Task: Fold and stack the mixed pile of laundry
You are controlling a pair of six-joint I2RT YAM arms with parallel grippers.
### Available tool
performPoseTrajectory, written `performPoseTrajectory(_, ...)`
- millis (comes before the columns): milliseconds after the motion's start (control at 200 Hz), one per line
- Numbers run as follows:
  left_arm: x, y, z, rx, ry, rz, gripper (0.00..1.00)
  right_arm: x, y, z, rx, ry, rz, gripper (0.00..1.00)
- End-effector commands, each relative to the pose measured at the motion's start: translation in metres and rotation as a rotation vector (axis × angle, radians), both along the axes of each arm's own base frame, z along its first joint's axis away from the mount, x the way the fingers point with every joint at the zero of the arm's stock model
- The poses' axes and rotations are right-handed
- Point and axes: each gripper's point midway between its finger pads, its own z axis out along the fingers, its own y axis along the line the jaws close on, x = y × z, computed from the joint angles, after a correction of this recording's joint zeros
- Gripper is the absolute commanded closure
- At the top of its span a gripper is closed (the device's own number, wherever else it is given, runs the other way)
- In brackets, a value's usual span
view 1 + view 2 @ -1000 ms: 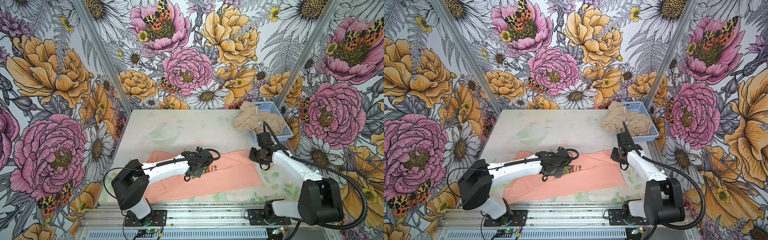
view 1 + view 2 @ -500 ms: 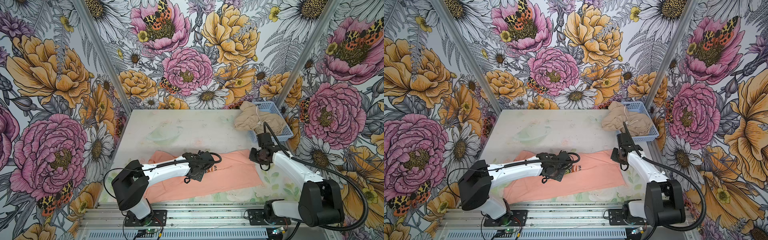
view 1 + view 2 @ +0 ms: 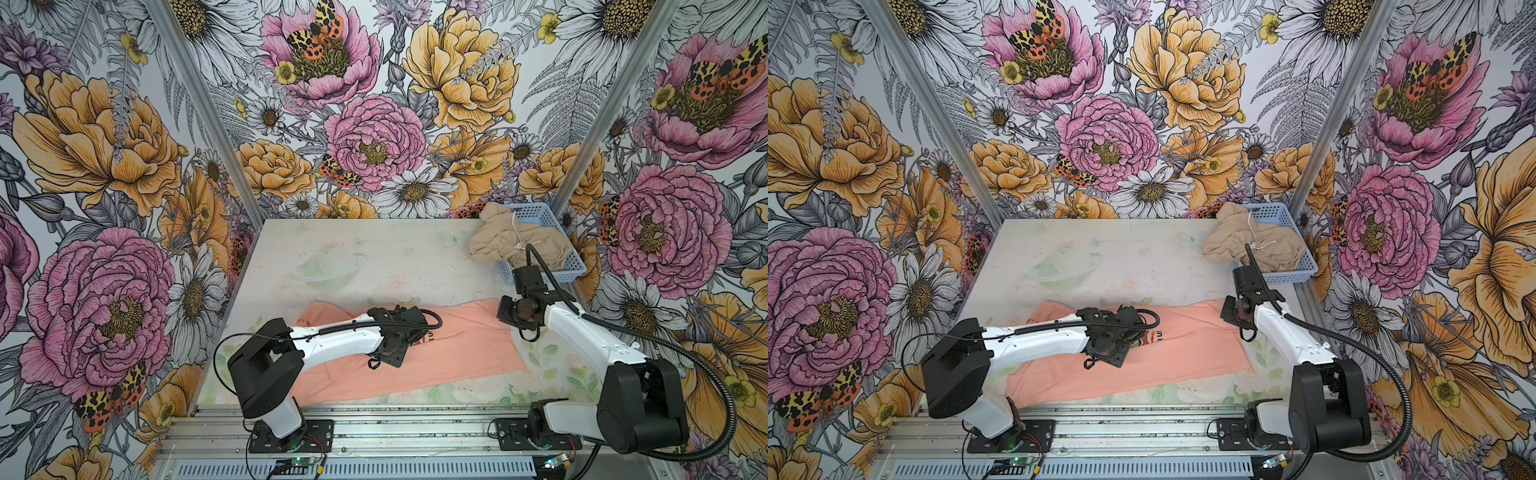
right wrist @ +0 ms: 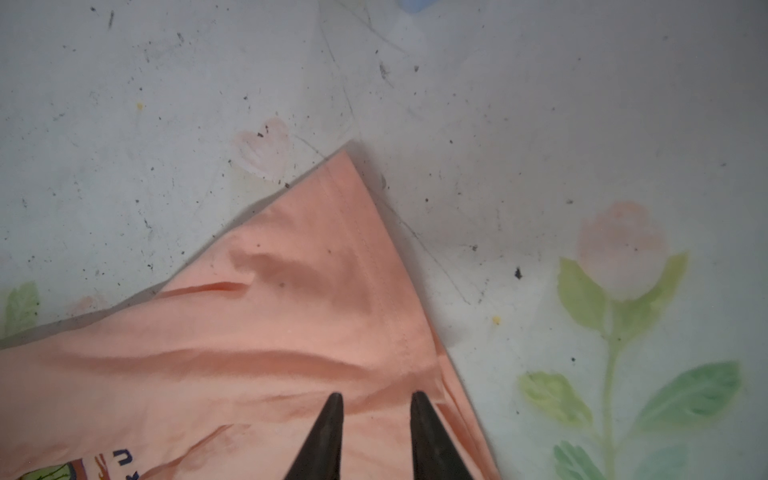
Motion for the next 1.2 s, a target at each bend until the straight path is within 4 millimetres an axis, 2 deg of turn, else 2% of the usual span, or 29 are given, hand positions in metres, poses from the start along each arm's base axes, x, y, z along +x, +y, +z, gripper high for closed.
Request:
performPoseTrajectory(0,0.003,0.025,0.025,-0.037,-0.102,0.134,0.37,0.003,0.004,0.0,0.009,-0.013,0.006,0.7)
performPoseTrajectory(120,-0.006,0.063,0.023,-0.065,-0.101,0.32,0.37,0.005,0.006,0.001,0.013,-0.017,0.009,0.7)
performPoseTrajectory(235,-0.02,0.092,0.017,-0.1,-0.07,0.483,0.42,0.006,0.007,0.002,0.013,-0.018,0.015,0.7)
performPoseTrajectory(380,-0.036,0.12,0.006,-0.152,-0.033,0.661,0.52,0.007,0.008,0.001,0.013,-0.017,0.017,0.7)
performPoseTrajectory(480,-0.042,0.133,0.001,-0.192,-0.018,0.739,0.58,0.008,0.01,0.002,0.016,-0.017,0.023,0.7)
performPoseTrajectory(771,-0.053,0.151,-0.018,-0.13,0.034,0.773,0.69,0.009,0.01,0.001,0.014,-0.013,0.024,0.7)
performPoseTrajectory(1036,-0.051,0.149,-0.028,-0.113,0.039,0.739,0.73,0.008,0.009,-0.001,0.011,-0.011,0.022,0.7)
performPoseTrajectory(1196,-0.045,0.143,-0.027,-0.129,0.029,0.71,0.75,0.007,0.009,0.0,0.009,-0.014,0.023,0.69)
